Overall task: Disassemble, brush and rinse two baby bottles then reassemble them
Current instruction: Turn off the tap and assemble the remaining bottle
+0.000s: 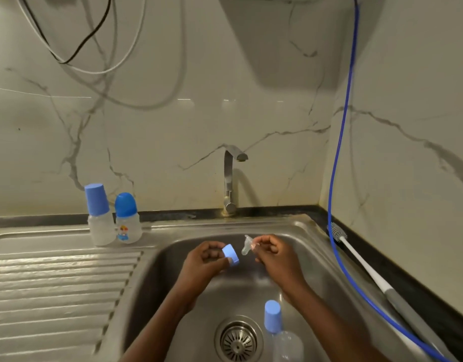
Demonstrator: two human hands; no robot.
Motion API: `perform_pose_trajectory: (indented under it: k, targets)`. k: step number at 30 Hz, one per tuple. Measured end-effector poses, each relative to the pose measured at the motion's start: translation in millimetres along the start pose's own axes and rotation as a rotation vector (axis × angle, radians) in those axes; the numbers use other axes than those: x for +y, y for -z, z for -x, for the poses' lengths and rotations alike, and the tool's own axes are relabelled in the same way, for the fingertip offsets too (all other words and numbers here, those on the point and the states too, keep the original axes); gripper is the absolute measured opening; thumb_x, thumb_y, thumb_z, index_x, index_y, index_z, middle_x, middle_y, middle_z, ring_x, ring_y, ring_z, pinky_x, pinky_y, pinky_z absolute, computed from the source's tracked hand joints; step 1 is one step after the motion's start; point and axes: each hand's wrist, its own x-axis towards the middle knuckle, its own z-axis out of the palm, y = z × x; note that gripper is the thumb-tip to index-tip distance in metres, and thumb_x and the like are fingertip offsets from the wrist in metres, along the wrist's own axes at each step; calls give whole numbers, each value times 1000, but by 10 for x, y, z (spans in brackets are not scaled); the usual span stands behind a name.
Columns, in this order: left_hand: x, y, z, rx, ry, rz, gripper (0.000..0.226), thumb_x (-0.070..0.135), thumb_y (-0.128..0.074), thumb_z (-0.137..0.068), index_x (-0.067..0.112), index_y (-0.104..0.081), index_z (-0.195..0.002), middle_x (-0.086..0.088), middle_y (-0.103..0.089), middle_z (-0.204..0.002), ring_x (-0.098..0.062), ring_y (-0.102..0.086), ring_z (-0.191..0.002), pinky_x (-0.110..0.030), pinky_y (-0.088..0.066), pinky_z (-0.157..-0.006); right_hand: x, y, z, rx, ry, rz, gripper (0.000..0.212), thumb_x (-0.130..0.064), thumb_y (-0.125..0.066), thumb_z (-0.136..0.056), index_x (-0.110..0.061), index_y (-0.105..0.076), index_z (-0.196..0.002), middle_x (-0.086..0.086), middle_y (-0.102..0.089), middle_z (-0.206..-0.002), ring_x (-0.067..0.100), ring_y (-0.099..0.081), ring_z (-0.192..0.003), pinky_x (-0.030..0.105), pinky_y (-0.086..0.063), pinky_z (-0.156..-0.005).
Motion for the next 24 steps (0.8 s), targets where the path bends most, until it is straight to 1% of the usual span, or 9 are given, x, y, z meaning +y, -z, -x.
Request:
perform_pose_trajectory:
  k: [2,4,10,13,15,17,20,22,24]
  targets:
    - [9,-15,1,-30,-2,47,32,5,-76,-81,10,-66,-111,-13,-75,-94,-30,-71,-93,-32,-58,-77,9,-36,10,8,12,5,4,-27,-74,-84,-26,-70,-83,-8,-73,-81,9,-69,-80,41,-57,-82]
    - [17,-37,7,-69,-14,58,34,8,-77,-81,10,-64,-113,-12,-75,-96,-26,-72,-92,-28,-57,-76,17,-65,-5,21,19,-13,4,-28,-74,-83,-27,-70,-83,-8,-74,-81,9,-70,-81,42,-57,-82]
    - [62,-70,31,-93,-44,121,35,10,-76,-82,8,-63,-115,-10,-75,-102,-27,-71,-98,-39,-58,-90,1,-145,8,-42,25,-59,1,-22,-74,-85,-22,-73,-84,-6,-75,-81,10,-70,-81,38,-57,-82]
    - [67,-63,32,-46,-40,170,43,15,-79,-76,8,-62,-115,-12,-75,-100,-29,-71,-98,-44,-56,-92,3,-143,15,-137,18,-25,6,-22,-67,-90,-23,-73,-91,-5,-74,-85,11,-69,-85,29,-55,-78]
    - [66,-39,34,-25,-31,205,47,20,-78,-71,6,-63,-114,-13,-75,-99,-29,-71,-98,-44,-56,-92,-38,-148,43,-195,-18,-67,11,-20,-61,-95,-23,-71,-98,-7,-73,-91,12,-67,-92,23,-54,-77]
    - [60,-18,39,-29,-27,215,45,21,-75,-71,6,-64,-112,-12,-75,-99,-28,-71,-98,-42,-56,-92,-80,-186,99,-257,-40,-86,15,-23,-57,-97,-24,-70,-104,-8,-71,-95,8,-66,-94,29,-57,-81]
    - [50,-7,40,-25,-18,217,38,17,-75,-73,5,-66,-108,-13,-75,-97,-27,-72,-96,-39,-57,-89,-51,-237,133,-258,61,32,17,-27,-59,-97,-23,-75,-92,2,-72,-85,6,-61,-84,46,-55,-86]
    - [53,15,29,5,-19,209,28,11,-73,-77,4,-68,-103,-13,-75,-93,-26,-73,-92,-34,-59,-83,-58,-246,142,-254,76,38,18,-29,-60,-96,-20,-75,-94,-5,-73,-83,3,-63,-83,42,-55,-85]
    - [58,37,18,36,-18,191,16,4,-70,-83,2,-69,-99,-14,-75,-88,-25,-73,-85,-30,-59,-78,-92,-235,143,-271,91,20,18,-32,-66,-92,-19,-73,-101,-15,-72,-82,-2,-65,-83,31,-54,-81]
